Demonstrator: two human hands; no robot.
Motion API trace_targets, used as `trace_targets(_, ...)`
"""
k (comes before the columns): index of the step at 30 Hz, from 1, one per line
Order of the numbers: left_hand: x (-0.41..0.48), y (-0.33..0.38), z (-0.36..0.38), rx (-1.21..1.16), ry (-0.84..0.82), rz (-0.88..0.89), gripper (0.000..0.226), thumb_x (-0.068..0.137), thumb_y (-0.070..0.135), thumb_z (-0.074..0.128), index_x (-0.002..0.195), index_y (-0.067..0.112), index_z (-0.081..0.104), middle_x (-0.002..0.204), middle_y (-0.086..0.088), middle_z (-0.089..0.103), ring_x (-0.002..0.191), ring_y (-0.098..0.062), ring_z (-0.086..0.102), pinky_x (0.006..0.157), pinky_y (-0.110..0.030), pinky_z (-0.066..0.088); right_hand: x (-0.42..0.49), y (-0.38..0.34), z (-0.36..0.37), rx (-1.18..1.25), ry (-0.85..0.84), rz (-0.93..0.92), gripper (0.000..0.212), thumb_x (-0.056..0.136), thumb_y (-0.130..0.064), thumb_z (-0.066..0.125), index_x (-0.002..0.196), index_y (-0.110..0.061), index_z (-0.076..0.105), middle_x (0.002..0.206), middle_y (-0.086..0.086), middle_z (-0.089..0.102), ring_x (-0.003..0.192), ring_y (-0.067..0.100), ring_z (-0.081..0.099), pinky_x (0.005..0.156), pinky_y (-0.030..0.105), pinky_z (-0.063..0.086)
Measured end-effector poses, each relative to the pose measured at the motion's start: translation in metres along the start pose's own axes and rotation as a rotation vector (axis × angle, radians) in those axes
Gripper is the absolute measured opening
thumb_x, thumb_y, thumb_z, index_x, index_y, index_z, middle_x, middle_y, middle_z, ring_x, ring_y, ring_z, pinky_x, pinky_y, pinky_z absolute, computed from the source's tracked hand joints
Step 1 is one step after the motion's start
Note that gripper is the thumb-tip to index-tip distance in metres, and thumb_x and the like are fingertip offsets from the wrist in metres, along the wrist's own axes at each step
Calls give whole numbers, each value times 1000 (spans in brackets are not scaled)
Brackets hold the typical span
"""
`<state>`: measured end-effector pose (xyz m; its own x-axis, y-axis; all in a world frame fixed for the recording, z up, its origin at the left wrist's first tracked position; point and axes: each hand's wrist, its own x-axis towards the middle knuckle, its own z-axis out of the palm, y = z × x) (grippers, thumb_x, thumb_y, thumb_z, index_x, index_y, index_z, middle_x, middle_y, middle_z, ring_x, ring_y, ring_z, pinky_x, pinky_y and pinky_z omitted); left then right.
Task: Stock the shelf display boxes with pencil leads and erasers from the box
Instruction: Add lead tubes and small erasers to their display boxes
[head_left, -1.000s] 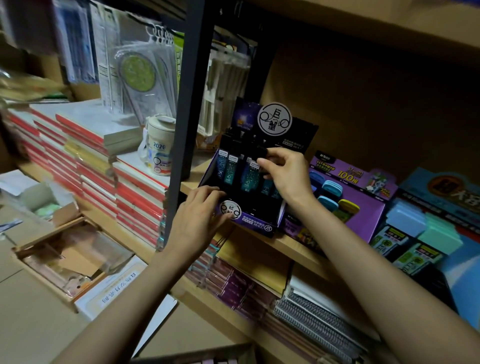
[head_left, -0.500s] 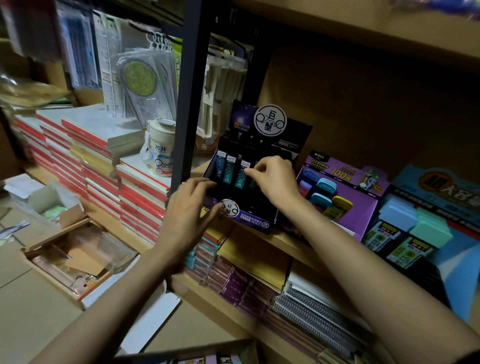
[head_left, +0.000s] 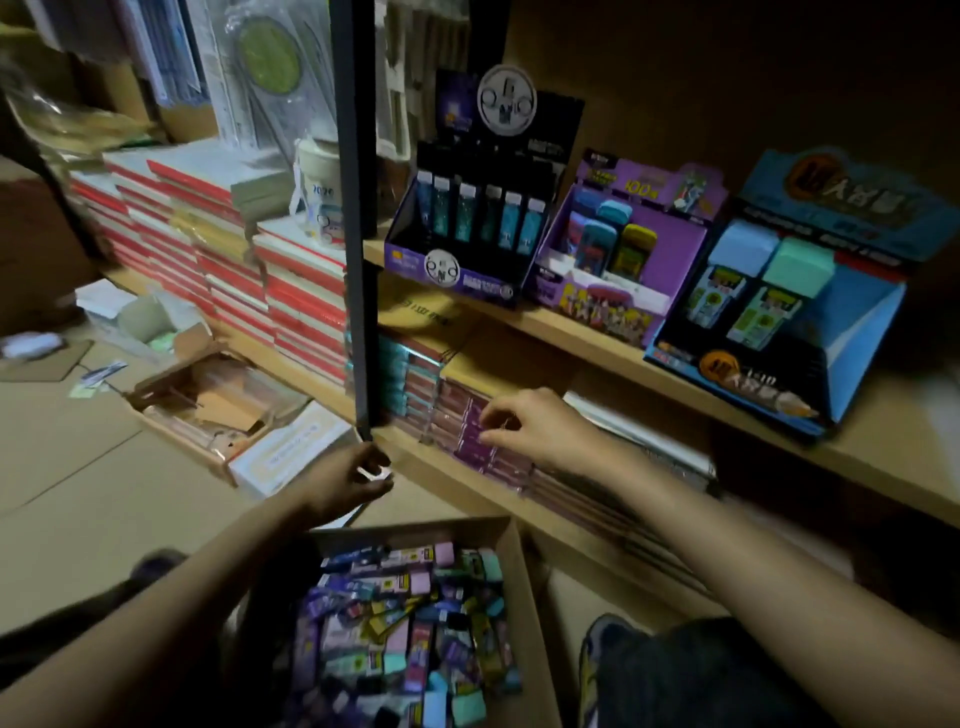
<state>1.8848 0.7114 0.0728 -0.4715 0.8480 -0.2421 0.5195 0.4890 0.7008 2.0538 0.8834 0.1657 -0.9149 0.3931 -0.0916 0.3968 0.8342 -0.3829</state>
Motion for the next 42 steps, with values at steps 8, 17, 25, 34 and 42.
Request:
trace_targets(8, -47, -88, 142, -225, 32, -282, 37, 84, 1, 66, 116, -12, 52, 114, -23, 59, 102, -31, 60, 77, -25, 45, -49, 44, 146, 156, -266, 258, 26, 87, -22, 65, 110, -9, 65, 110, 8, 66, 100, 20, 61, 84, 29, 47)
trace_targets(17, -42, -152, 182, -7, 95, -237, 48, 80, 11, 72, 123, -1, 55, 124, -24, 53, 115, -38, 51, 94, -36, 37, -40, 81, 248, 484, -313, 607, 40, 90, -12, 62, 127, -3, 51, 125, 15, 55, 114, 26, 54, 89, 30, 44)
trace_targets(25, 17, -195, 169, 229, 58, -196, 80, 81, 31, 71, 146, 7, 30, 148, -16, 34, 132, -34, 37, 109, -44, 32, 7, 73, 313, 862, 3, 989, 44, 88, -13, 65, 127, -1, 48, 123, 17, 58, 113, 29, 55, 85, 27, 42)
trace_targets(34, 12, -206, 182, 373, 121, -128, 66, 87, 40, 63, 143, 15, 40, 137, -19, 44, 121, -37, 44, 98, -47, 37, 39, 41, 355, 1083, 195, 1218, 70, 82, -43, 68, 135, -16, 29, 143, 13, 36, 127, 33, 42, 106, 50, 37)
trace_targets(42, 10, -204, 184, 391, 101, -55, 54, 85, 37, 66, 134, 21, 50, 133, -14, 47, 110, -35, 48, 86, -44, 42, 59, 23, 364, 1279, 517, 1456, 59, 80, -16, 74, 126, -16, 37, 137, 14, 43, 120, 34, 46, 93, 42, 41)
